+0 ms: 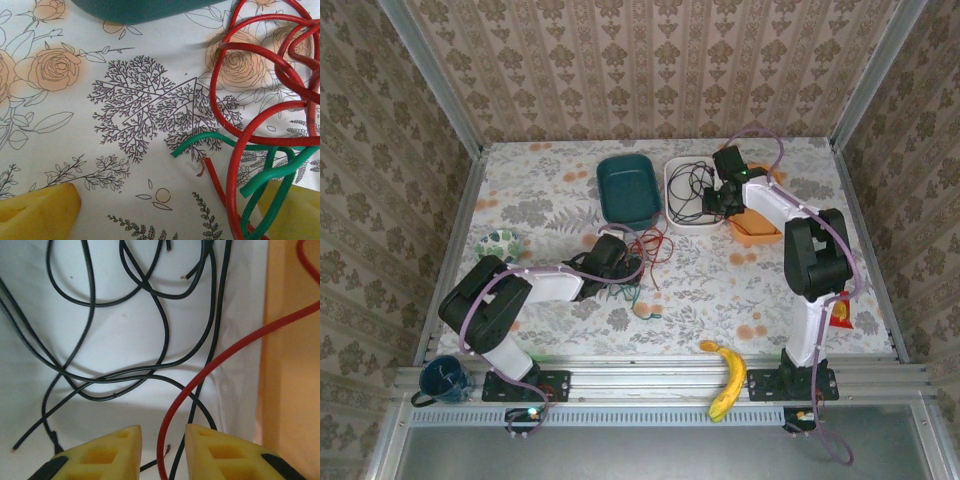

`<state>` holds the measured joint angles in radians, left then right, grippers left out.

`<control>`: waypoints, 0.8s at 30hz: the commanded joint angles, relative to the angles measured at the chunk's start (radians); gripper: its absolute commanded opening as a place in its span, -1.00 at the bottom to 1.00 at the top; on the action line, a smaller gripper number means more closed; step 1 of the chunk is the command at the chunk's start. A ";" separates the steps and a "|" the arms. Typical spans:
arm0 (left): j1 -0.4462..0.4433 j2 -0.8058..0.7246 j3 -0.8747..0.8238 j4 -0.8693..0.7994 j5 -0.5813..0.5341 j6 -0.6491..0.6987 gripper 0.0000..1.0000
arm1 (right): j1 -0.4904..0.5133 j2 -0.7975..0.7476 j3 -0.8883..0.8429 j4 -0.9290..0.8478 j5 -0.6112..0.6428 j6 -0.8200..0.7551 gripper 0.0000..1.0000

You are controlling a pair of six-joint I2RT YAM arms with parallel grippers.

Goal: Untangle the cables

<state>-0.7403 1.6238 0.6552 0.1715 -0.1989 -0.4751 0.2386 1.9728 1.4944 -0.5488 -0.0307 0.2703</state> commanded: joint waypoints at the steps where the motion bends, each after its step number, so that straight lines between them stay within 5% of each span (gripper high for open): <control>1: 0.008 0.045 -0.042 -0.162 -0.020 -0.013 0.89 | 0.003 0.032 0.013 0.007 -0.011 0.008 -0.52; 8: 0.006 0.039 -0.045 -0.167 -0.024 -0.016 0.89 | 0.002 0.002 0.011 0.007 0.022 0.004 -0.96; 17: 0.004 0.060 -0.026 -0.165 -0.015 -0.005 0.89 | -0.103 -0.122 -0.050 0.059 0.031 0.018 -0.99; 24: 0.004 0.053 -0.021 -0.167 -0.010 0.009 0.89 | -0.174 -0.073 -0.072 0.076 0.018 0.049 -1.00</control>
<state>-0.7456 1.6287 0.6621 0.1642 -0.2085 -0.4740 0.0677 1.8698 1.4334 -0.4728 -0.0257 0.2928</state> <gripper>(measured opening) 0.945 0.065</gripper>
